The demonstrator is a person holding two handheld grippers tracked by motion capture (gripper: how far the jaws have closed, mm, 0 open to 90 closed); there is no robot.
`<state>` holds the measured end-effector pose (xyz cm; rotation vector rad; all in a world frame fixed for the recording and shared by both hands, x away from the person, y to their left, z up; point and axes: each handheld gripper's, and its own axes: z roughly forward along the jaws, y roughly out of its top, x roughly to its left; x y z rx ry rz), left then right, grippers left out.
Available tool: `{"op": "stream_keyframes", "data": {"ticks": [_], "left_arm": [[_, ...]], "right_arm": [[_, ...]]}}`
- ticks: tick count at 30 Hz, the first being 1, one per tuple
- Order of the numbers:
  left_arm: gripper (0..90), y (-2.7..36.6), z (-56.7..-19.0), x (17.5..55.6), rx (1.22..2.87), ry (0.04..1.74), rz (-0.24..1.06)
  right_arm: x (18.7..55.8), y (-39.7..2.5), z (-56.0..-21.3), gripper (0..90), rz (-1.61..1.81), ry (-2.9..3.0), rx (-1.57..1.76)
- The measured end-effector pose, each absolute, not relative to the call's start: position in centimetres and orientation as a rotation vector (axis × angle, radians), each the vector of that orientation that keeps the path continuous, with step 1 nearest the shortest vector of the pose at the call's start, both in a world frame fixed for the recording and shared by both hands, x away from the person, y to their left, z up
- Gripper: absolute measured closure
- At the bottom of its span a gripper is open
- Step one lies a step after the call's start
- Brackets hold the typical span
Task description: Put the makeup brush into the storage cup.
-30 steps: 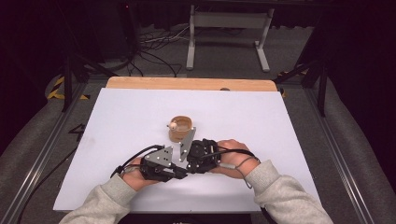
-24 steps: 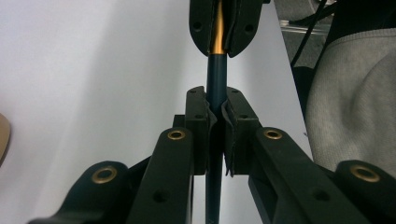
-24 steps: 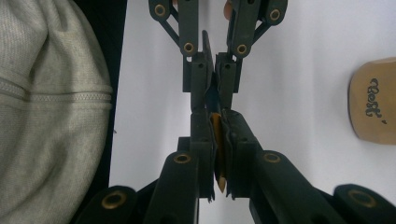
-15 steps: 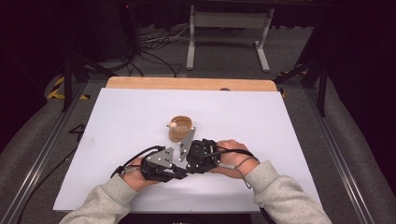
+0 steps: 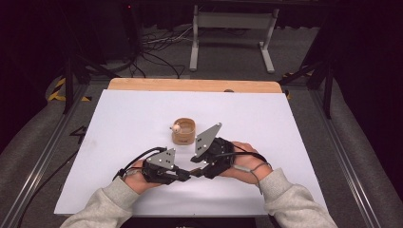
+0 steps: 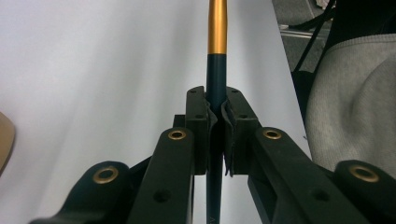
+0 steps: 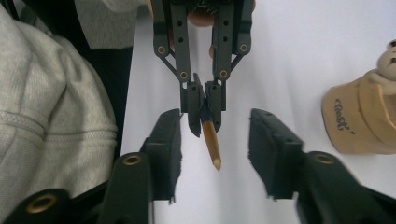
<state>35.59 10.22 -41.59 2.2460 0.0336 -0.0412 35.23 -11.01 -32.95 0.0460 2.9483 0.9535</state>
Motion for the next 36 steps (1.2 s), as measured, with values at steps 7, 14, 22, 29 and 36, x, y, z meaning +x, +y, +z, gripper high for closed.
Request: {"op": "stream_keyframes", "data": {"ticks": [7, 14, 22, 29, 36], "left_arm": [[82.4, 10.7, -41.2, 35.8, 2.182, 0.051, -0.039], [82.4, 11.3, -41.0, 35.8, 2.121, 0.061, -0.015], [82.3, 12.1, -40.7, 36.1, 2.055, 0.099, -0.009], [82.4, 12.8, -40.1, 36.1, 2.006, 0.118, 0.025], [82.4, 13.0, -39.5, 36.3, 1.947, 0.145, 0.084]], "right_arm": [[35.0, -13.9, -33.2, 31.9, 1.148, 2.824, 0.118], [34.8, -15.9, -33.8, 23.6, 1.234, 2.741, 0.207], [34.6, -18.1, -35.2, 13.2, 1.349, 2.62, 0.32], [34.3, -20.0, -36.0, 5.6, 1.411, 2.525, 0.415], [34.1, -22.1, -36.7, 0.1, 1.462, 2.399, 0.53]]}}
